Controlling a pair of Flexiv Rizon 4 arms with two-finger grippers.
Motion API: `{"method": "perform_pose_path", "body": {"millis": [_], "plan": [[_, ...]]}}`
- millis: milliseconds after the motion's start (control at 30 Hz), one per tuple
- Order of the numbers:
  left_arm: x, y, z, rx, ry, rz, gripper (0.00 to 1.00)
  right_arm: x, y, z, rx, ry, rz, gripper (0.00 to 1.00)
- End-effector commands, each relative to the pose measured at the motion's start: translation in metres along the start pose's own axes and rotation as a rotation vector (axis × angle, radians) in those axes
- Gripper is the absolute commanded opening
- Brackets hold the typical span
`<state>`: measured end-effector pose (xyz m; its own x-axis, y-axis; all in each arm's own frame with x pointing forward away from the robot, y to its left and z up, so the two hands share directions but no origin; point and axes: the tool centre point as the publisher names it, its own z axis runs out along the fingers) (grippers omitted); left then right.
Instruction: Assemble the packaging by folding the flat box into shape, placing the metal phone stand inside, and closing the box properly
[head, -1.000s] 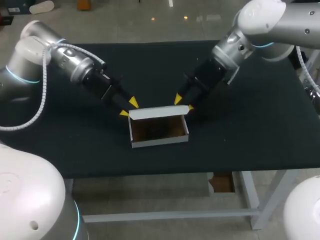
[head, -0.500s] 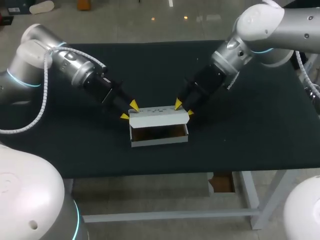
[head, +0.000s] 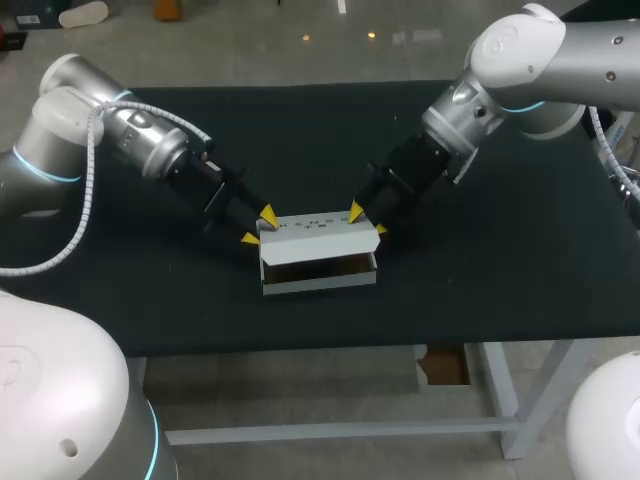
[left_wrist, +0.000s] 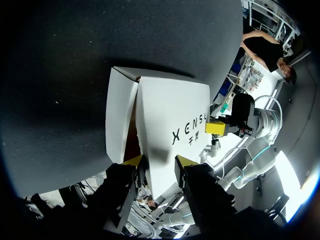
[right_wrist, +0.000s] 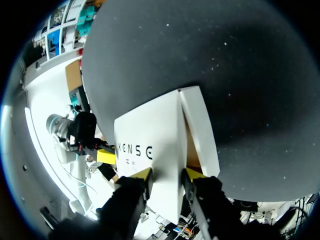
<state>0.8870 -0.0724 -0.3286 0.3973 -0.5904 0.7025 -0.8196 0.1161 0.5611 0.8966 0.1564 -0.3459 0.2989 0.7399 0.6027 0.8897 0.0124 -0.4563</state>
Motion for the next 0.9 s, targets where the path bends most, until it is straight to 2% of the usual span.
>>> {"method": "perform_pose_path", "body": {"millis": [33, 700, 900], "plan": [[0.0010, 0.0030, 0.0043, 0.014, -0.003, 0.001, 0.41, 0.0014, -0.0005, 0.0041, -0.001, 0.001, -0.001, 0.42], [-0.0009, 0.0058, 0.0031, 0.048, -0.028, 0.013, 0.43, -0.0044, -0.0004, 0.0082, -0.001, -0.004, -0.010, 0.43], [-0.0017, 0.0070, 0.0020, 0.073, -0.059, 0.012, 0.44, -0.0050, 0.0005, 0.0084, -0.001, -0.007, -0.012, 0.43]]}}
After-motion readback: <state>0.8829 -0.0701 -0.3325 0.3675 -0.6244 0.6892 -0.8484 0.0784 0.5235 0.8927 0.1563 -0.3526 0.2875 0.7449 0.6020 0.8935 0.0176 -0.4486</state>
